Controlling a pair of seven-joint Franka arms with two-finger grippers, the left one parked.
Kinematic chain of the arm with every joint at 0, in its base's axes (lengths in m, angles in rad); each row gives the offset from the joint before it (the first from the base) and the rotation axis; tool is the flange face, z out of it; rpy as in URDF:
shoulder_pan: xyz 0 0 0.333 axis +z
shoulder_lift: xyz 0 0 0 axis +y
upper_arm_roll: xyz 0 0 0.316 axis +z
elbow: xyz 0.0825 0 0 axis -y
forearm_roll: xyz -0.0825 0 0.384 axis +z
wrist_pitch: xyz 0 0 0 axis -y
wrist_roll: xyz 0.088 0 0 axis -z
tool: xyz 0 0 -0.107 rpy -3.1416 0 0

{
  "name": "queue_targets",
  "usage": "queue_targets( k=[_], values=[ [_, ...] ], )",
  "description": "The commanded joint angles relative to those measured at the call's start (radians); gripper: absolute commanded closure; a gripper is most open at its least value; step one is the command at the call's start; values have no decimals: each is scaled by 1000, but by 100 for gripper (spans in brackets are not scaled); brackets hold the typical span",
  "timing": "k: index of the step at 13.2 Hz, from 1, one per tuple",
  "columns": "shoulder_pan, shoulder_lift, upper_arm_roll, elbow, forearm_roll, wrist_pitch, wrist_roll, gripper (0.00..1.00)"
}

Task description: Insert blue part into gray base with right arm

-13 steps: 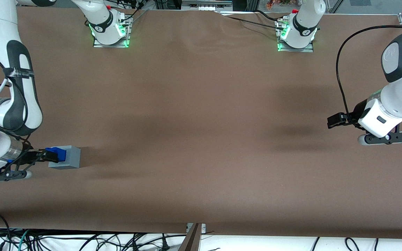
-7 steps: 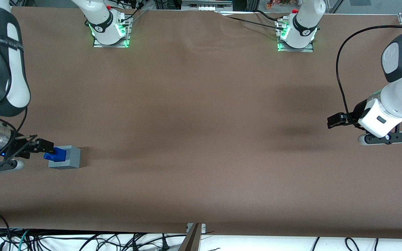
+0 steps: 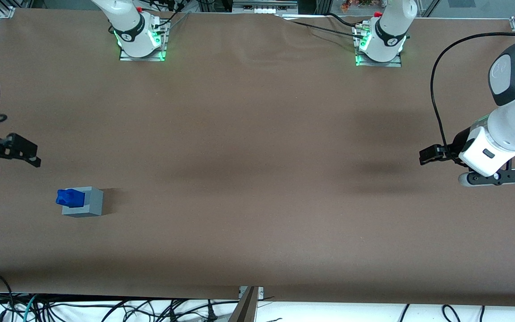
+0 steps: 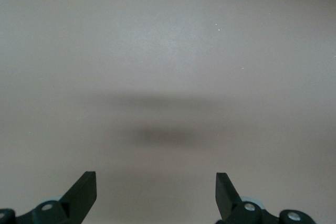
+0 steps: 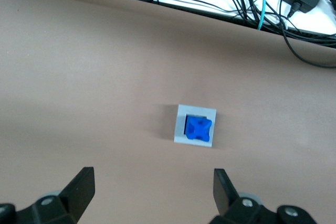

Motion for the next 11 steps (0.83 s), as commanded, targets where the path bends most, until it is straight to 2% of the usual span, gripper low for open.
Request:
queue_targets(
  k=[1,2,5,11],
  values=[
    [-4,-99,0,-114,-22,-46,-10,0],
    [-3,-128,0,-144,-48,-63,6,0],
    [-1,-187,6,-218,-56,-72,132,0],
    [-3,-171,7,-195,-53,-115,135,0]
  ],
)
